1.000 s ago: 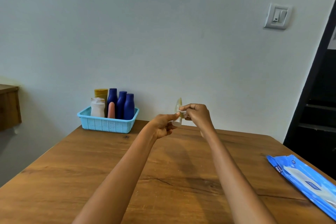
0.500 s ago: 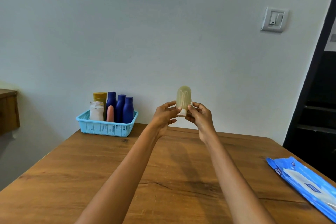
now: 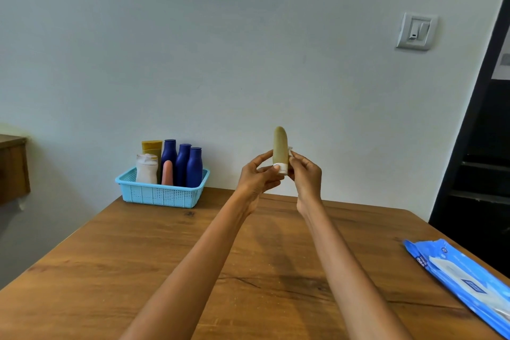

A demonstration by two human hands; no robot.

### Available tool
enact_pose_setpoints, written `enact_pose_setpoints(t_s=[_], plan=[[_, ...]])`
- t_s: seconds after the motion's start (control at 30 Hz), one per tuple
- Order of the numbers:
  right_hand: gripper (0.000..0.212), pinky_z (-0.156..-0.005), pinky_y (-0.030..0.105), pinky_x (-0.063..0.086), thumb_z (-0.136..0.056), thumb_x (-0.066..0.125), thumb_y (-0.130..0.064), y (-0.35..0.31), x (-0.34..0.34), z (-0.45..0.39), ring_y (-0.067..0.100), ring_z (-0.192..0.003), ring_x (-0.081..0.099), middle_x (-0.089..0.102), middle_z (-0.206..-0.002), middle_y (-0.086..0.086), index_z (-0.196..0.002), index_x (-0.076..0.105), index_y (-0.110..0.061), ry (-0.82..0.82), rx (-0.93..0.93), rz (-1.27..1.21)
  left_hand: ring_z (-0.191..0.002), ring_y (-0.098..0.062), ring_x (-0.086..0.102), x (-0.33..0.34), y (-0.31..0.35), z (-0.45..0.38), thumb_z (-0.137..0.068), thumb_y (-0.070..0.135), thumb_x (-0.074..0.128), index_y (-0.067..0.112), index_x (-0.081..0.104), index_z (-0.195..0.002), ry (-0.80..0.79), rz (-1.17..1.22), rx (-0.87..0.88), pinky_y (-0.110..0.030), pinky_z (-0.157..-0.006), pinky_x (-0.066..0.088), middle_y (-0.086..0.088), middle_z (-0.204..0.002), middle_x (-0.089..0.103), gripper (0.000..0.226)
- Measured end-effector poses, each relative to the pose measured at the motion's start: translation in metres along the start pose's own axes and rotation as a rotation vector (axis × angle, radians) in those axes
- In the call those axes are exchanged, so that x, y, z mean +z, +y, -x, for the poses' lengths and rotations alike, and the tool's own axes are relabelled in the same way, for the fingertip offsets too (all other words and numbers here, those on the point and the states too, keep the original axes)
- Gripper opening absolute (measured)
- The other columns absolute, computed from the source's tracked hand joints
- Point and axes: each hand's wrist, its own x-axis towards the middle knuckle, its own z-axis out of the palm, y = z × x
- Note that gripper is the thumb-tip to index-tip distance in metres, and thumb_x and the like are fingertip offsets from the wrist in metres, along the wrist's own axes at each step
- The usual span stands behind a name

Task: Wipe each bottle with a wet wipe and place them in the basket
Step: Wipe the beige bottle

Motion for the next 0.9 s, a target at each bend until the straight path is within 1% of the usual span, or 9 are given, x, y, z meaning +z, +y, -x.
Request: enact_pose_setpoints(t_s=[0.17, 0.3, 0.43, 0.5, 0.57, 0.67, 0.77, 0.83, 0.9], plan=[[0.036, -0.101, 0.032, 0.046, -0.096, 0.041, -0.011, -0.009, 0.012, 0.007, 0.017, -0.117, 0.056, 0.059, -0.129, 0.001, -0.127, 0.059, -0.014, -0.124, -0.064, 0.097, -0.096, -0.03, 0.066, 0.002, 0.003, -0.001, -0.084, 0.001, 0.065, 0.019, 0.055, -0.125, 0.104, 0.108, 0.043, -0.04, -0.09, 0.053, -0.02, -0.102, 0.068, 0.046], [0.029, -0.082, 0.001, 0.043, -0.095, 0.049, -0.009, -0.009, 0.016, 0.014, 0.01, -0.112, 0.057, 0.063, -0.124, 0.0, -0.12, 0.065, -0.014, -0.214, -0.288, 0.351, -0.094, -0.026, 0.065, -0.008, 0.004, -0.004, -0.086, 0.0, 0.062, 0.017, 0.055, -0.128, 0.172, 0.204, 0.043, -0.038, -0.091, 0.052, -0.02, -0.108, 0.067, 0.046], [0.021, -0.083, 0.01, 0.046, -0.088, 0.063, -0.008, -0.005, 0.022, 0.019, 0.014, -0.105, 0.063, 0.069, -0.112, 0.003, -0.105, 0.073, -0.015, -0.231, -0.506, 0.578, -0.085, -0.024, 0.064, -0.012, 0.0, -0.006, -0.087, -0.006, 0.055, 0.012, 0.052, -0.132, 0.222, 0.306, -0.033, -0.037, -0.086, 0.053, -0.02, -0.108, 0.066, 0.048], [0.021, -0.086, 0.018, 0.049, -0.087, 0.063, -0.006, -0.005, 0.02, 0.02, 0.015, -0.103, 0.063, 0.069, -0.111, 0.004, -0.105, 0.073, -0.013, -0.193, -0.566, 0.603, -0.079, -0.022, 0.065, -0.009, -0.001, -0.004, -0.087, -0.007, 0.054, 0.011, 0.052, -0.131, 0.198, 0.342, -0.063, -0.035, -0.081, 0.055, -0.017, -0.099, 0.066, 0.047], [0.022, -0.087, 0.019, 0.047, -0.088, 0.061, -0.006, -0.004, 0.017, 0.018, 0.014, -0.103, 0.062, 0.067, -0.112, 0.005, -0.107, 0.071, -0.011, -0.161, -0.611, 0.628, -0.078, -0.022, 0.067, -0.006, 0.001, -0.003, -0.088, -0.007, 0.054, 0.01, 0.052, -0.13, 0.167, 0.36, -0.089, -0.034, -0.078, 0.056, -0.016, -0.096, 0.067, 0.046], [0.021, -0.085, 0.017, 0.047, -0.089, 0.06, -0.004, -0.006, 0.009, 0.01, 0.015, -0.101, 0.063, 0.066, -0.11, 0.007, -0.105, 0.071, -0.008, -0.073, -0.601, 0.607, -0.085, -0.027, 0.066, -0.004, 0.002, -0.001, -0.089, -0.004, 0.053, 0.008, 0.052, -0.13, 0.09, 0.336, -0.145, -0.038, -0.083, 0.056, -0.019, -0.101, 0.066, 0.043], [0.018, -0.082, 0.024, 0.052, -0.088, 0.061, -0.003, -0.01, -0.006, 0.0, 0.02, -0.098, 0.065, 0.067, -0.108, 0.01, -0.103, 0.071, -0.005, 0.011, -0.542, 0.539, -0.086, -0.033, 0.064, -0.004, 0.005, 0.003, -0.091, -0.006, 0.049, 0.006, 0.052, -0.127, -0.003, 0.282, -0.227, -0.04, -0.082, 0.056, -0.022, -0.105, 0.061, 0.039], [0.02, -0.08, 0.021, 0.052, -0.089, 0.06, -0.004, -0.01, -0.013, -0.002, 0.02, -0.098, 0.065, 0.067, -0.109, 0.009, -0.106, 0.071, -0.006, 0.023, -0.525, 0.531, -0.085, -0.033, 0.063, -0.001, 0.008, 0.005, -0.091, -0.006, 0.048, 0.008, 0.053, -0.123, -0.038, 0.28, -0.254, -0.041, -0.082, 0.055, -0.022, -0.105, 0.059, 0.035], [0.023, -0.076, 0.009, 0.048, -0.091, 0.058, -0.008, -0.012, -0.013, 0.002, 0.015, -0.098, 0.064, 0.067, -0.111, 0.006, -0.11, 0.069, -0.008, -0.011, -0.512, 0.521, -0.088, -0.033, 0.063, 0.001, 0.011, 0.006, -0.091, -0.006, 0.048, 0.007, 0.052, -0.124, -0.041, 0.312, -0.25, -0.042, -0.081, 0.055, -0.022, -0.105, 0.059, 0.036]])
